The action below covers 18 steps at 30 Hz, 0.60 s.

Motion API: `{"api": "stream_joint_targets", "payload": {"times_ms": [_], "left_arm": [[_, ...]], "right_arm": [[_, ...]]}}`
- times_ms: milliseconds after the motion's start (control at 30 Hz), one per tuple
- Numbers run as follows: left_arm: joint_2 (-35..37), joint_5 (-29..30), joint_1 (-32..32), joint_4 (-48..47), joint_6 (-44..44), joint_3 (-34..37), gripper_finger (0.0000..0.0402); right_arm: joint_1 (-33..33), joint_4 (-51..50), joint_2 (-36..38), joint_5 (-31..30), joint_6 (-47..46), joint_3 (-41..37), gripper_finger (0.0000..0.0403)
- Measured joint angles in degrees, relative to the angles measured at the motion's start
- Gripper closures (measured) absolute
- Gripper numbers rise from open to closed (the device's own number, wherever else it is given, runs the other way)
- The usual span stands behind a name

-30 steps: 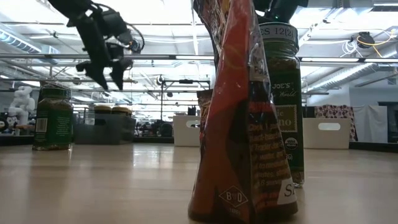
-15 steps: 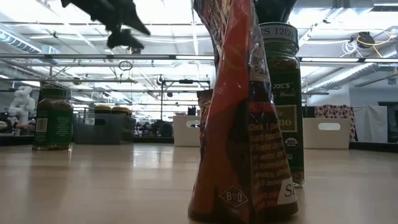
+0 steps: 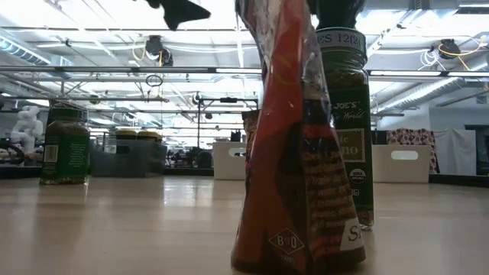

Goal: Sort spices by type
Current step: Put the top right orange seasoning pack into the left white bin

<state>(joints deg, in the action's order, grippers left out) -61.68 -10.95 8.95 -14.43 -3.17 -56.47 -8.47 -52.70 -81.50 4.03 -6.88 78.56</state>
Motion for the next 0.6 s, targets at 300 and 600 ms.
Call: {"api": "stream_joint_targets", "payload": {"times_ms": [300,600], "left_arm": [[-13.88,-2.25,-0.44,7.50,-6.34,0.02,0.0107],[-25.06,-4.03,0.44,11.49,-10.72,0.07,0.0107]], "right_arm": [[0.98,-2.97,7.66,-4.65,-5.35,0.00,0.0184],[6.49,-4.17,11.09,-7.85,-9.42,0.00,0.0184]]}}
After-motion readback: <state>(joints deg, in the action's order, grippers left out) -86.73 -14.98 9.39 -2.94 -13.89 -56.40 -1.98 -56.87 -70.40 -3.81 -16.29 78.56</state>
